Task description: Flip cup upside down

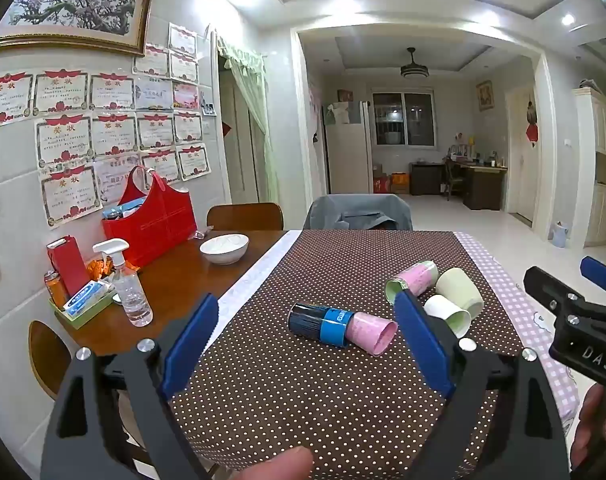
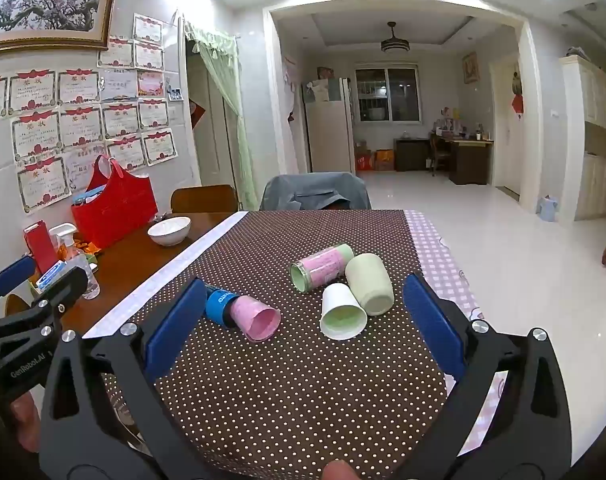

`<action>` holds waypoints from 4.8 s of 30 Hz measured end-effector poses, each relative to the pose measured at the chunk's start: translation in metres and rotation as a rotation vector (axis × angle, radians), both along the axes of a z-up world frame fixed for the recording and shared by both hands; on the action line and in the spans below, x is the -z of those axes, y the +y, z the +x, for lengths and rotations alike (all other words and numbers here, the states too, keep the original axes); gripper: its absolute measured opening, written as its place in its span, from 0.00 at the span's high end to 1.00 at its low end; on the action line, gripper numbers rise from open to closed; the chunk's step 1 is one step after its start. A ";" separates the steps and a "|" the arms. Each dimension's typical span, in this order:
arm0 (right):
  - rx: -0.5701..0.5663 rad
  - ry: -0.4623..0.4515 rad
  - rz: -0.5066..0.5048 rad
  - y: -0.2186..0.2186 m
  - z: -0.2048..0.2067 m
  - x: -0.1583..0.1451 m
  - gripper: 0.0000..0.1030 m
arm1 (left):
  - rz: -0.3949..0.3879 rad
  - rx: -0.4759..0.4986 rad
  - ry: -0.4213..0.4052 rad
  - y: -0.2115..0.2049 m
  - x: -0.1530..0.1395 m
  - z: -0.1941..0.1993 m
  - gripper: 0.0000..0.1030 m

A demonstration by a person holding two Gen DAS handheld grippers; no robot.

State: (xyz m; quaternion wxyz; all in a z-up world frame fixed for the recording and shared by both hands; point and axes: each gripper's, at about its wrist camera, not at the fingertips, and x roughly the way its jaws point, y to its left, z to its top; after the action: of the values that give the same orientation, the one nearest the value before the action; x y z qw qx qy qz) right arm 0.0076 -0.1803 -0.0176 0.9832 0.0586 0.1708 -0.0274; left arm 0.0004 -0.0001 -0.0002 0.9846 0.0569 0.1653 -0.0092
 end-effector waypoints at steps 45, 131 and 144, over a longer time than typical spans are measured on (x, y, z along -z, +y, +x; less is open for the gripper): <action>0.009 -0.084 -0.022 0.008 -0.006 -0.016 0.06 | 0.004 -0.014 -0.099 0.003 -0.014 -0.010 0.04; -0.027 0.411 0.070 -0.039 0.232 0.105 0.06 | 0.918 0.927 0.483 -0.017 0.166 0.283 0.04; -0.013 0.437 0.104 -0.054 0.243 0.118 0.06 | 1.109 1.143 0.535 -0.043 0.193 0.314 0.04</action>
State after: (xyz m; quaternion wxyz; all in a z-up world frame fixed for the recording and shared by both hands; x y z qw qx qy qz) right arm 0.2508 -0.2339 -0.1354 0.9186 0.1009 0.3814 -0.0243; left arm 0.3144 -0.0435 -0.1935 0.5852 0.6035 0.3196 -0.4371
